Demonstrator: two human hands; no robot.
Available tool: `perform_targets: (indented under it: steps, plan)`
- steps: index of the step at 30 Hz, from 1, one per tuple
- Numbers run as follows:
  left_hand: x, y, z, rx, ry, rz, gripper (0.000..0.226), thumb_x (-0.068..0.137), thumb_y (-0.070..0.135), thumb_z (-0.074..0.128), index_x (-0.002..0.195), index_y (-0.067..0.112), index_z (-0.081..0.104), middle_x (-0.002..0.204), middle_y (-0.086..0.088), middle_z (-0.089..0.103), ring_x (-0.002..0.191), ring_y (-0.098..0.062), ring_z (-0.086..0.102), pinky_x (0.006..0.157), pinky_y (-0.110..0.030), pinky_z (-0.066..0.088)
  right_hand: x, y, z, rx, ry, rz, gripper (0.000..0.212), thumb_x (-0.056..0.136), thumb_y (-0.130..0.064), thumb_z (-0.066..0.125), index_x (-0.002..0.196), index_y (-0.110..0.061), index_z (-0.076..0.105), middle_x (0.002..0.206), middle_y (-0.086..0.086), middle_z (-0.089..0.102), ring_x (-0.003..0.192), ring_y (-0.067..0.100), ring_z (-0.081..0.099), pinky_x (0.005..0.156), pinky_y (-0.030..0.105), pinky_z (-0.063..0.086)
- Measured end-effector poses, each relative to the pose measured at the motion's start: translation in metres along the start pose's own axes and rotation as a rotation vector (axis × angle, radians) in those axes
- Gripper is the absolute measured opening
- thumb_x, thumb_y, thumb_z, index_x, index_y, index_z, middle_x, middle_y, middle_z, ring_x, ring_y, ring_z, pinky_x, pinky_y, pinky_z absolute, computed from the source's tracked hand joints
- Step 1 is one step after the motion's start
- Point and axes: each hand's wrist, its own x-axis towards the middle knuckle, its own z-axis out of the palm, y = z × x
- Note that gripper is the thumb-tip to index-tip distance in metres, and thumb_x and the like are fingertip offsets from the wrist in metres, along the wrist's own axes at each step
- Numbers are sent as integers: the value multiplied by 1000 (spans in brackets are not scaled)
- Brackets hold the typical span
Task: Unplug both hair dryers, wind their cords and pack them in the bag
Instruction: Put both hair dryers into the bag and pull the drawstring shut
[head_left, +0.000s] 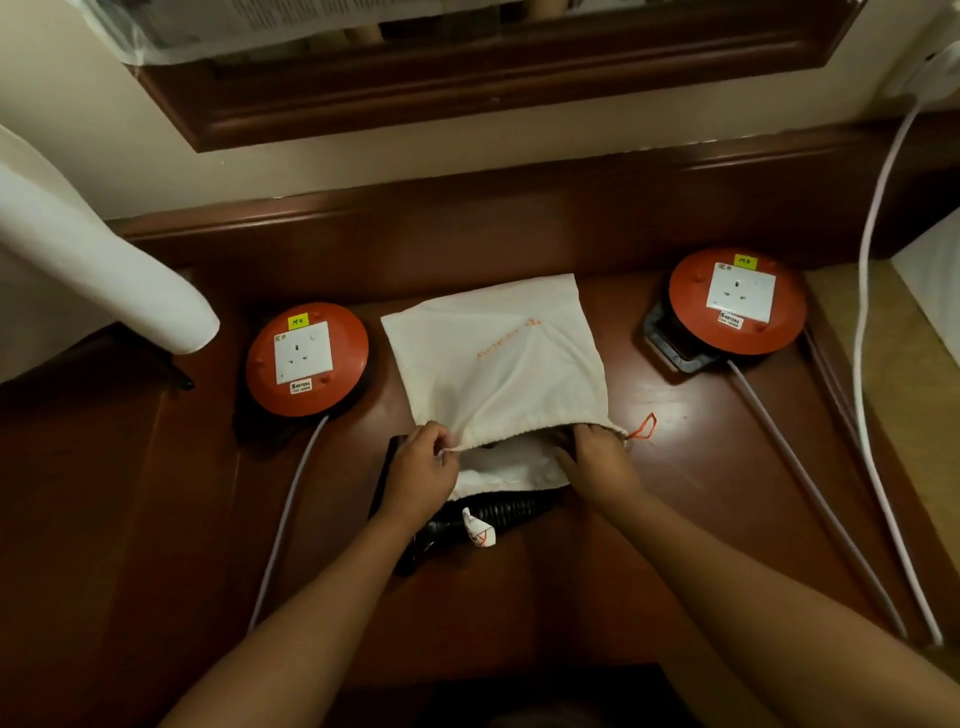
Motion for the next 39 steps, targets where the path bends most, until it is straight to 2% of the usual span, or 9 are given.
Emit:
perform_targets:
  steps: [2, 5, 9, 21, 28, 31, 33, 35, 39]
  plan:
    - [-4, -4, 0, 74, -17, 15, 13, 82, 3, 58, 85, 15, 55, 91, 2, 56, 82, -14, 51, 66, -24, 37, -19, 9, 3, -20, 51, -69, 44, 82, -13, 63, 124, -4, 53, 123, 16, 58, 115, 32, 53, 96, 40, 44]
    - [-8, -9, 2, 149, -24, 31, 28, 82, 1, 59, 108, 10, 60, 108, -4, 56, 100, -18, 50, 79, -28, 43, -37, 17, 7, -130, 52, -44, 56, 80, -9, 59, 135, -10, 46, 132, 12, 50, 122, 34, 46, 89, 46, 49]
    - [-9, -8, 4, 177, -26, 43, 40, 83, -6, 55, 121, 9, 60, 111, -11, 56, 102, -26, 52, 84, -36, 48, -33, 14, 8, -164, 15, 35, 66, 78, 0, 51, 140, -16, 37, 133, 11, 46, 118, 36, 44, 82, 46, 48]
    - [-12, -12, -9, 175, 93, 135, 39, 80, -17, 48, 110, -1, 66, 96, -6, 48, 85, -17, 48, 73, -17, 36, 2, -5, 7, 148, 118, 61, 25, 81, -5, 66, 99, -4, 49, 108, 15, 55, 95, 33, 54, 75, 44, 49]
    - [-13, -20, -16, 152, 96, 96, 31, 82, -10, 57, 109, 2, 66, 99, -8, 49, 88, -22, 53, 75, -28, 45, 7, 6, 2, 123, 162, 88, 34, 82, -19, 72, 107, -6, 54, 115, 12, 52, 104, 29, 52, 82, 35, 45]
    - [-10, -24, -15, 163, 86, 64, 38, 79, -10, 58, 114, 4, 64, 106, -11, 48, 96, -25, 53, 83, -34, 49, -3, 20, 1, -99, 241, -22, 58, 76, -31, 76, 122, -11, 46, 127, 13, 45, 120, 35, 44, 98, 47, 39]
    - [-7, -26, -14, 183, 86, 36, 44, 77, -13, 56, 118, 4, 62, 110, -13, 48, 101, -28, 52, 88, -38, 49, -1, 29, -7, -157, 137, -42, 81, 76, -38, 73, 141, -21, 27, 143, 10, 32, 136, 33, 29, 111, 52, 25]
    - [-5, -28, -13, 197, 80, 18, 48, 77, -15, 54, 120, 3, 61, 114, -15, 47, 105, -30, 51, 91, -39, 48, 9, 32, -14, -174, -65, -44, 83, 81, -37, 67, 147, -23, 18, 145, 6, 35, 135, 28, 31, 113, 46, 20]
    - [-3, -30, -12, 219, 71, -21, 52, 78, -18, 53, 125, 5, 58, 119, -15, 46, 112, -30, 49, 94, -38, 47, 19, 32, -14, -118, -212, 29, 37, 92, -23, 55, 125, -12, 44, 120, 12, 57, 104, 30, 55, 88, 37, 43]
